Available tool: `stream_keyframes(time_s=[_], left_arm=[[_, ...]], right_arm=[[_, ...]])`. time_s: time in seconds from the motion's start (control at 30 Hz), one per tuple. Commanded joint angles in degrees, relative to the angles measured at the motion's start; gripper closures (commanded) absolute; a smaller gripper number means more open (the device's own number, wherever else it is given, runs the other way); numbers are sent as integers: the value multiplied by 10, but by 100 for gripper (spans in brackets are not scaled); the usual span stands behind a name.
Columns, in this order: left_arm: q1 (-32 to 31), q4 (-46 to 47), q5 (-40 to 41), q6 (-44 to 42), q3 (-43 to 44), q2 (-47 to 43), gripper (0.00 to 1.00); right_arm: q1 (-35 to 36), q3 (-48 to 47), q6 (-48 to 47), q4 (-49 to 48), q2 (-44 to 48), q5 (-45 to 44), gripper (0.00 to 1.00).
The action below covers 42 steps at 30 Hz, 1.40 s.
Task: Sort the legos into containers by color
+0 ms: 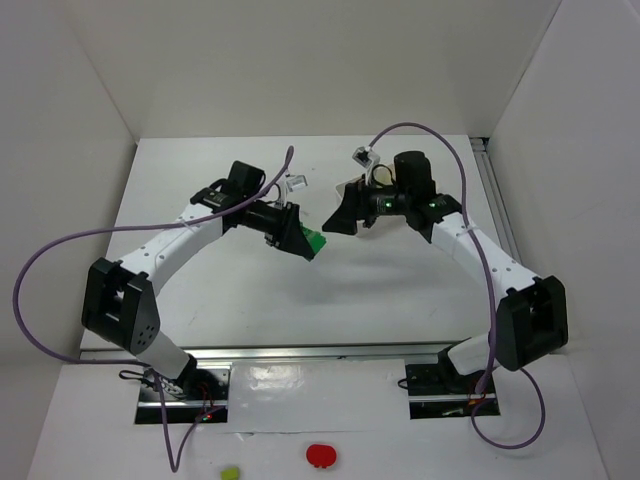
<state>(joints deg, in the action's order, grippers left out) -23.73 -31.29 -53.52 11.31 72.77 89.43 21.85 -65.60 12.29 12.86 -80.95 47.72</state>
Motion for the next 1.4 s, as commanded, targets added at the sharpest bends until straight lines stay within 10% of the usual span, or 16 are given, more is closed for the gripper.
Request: stream_keyframes(time_s=[0.0, 0.4, 0.7, 1.37], left_arm=[[4, 34, -106, -28, 27, -4, 100], [4, 45, -134, -23, 33, -4, 100], [4, 45, -128, -23, 33, 1, 100], [51, 33, -78, -15, 4, -11, 100]], right_arm=[[-4, -33, -30, -23, -13, 106, 7], [19, -45, -53, 1, -62, 156, 10], [19, -12, 22, -100, -56, 209, 76], [2, -42, 91, 28, -38, -272, 88]])
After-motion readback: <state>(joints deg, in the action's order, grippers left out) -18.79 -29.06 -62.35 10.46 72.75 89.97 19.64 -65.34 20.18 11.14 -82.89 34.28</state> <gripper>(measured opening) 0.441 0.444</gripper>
